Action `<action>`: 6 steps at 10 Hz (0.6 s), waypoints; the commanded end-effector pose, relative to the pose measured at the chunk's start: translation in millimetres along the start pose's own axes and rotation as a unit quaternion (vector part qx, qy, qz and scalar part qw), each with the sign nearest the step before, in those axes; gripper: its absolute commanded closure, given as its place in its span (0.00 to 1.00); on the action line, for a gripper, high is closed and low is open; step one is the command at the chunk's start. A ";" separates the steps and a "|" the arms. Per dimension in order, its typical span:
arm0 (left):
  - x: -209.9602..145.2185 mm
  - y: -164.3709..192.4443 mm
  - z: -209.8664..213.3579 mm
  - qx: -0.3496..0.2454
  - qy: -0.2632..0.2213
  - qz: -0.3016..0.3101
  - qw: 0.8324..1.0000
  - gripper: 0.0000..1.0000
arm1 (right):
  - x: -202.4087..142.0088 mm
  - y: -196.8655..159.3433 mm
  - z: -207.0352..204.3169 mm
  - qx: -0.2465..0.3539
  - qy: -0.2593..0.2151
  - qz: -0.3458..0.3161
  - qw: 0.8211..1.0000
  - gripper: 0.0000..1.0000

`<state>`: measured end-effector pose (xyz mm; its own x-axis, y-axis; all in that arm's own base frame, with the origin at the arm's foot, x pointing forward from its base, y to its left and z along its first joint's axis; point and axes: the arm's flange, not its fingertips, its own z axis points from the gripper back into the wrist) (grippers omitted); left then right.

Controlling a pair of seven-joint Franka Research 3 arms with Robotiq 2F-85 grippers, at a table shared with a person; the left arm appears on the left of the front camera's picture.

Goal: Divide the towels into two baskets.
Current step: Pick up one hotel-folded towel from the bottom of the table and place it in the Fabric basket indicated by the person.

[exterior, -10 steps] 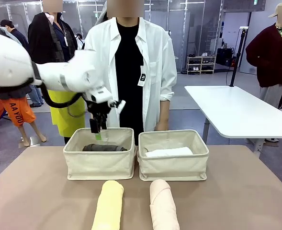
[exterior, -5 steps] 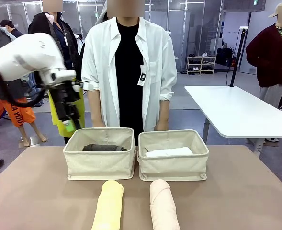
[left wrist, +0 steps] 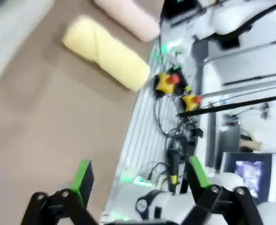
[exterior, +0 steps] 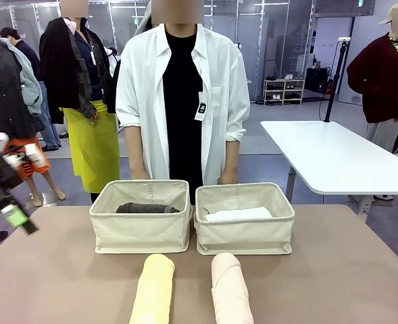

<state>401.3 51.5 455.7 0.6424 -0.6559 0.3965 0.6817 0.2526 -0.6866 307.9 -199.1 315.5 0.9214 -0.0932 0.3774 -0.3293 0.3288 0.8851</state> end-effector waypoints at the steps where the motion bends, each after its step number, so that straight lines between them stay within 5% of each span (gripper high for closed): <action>1: -47.2 -1.5 18.9 -0.023 -0.050 0.063 0.996 0.00 | -0.7 2.7 -0.7 -0.004 0.000 0.000 1.000 0.00; 6: -185.6 53.1 1.8 -0.126 -0.232 0.167 0.950 0.00 | -0.7 2.7 -0.7 -0.004 0.000 0.000 1.000 0.00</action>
<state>318.6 191.8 353.5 0.9281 -0.2512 0.2746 0.3365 0.2509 -0.9076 308.3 -198.5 315.5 0.9216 -0.0914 0.3773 -0.3297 0.3286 0.8850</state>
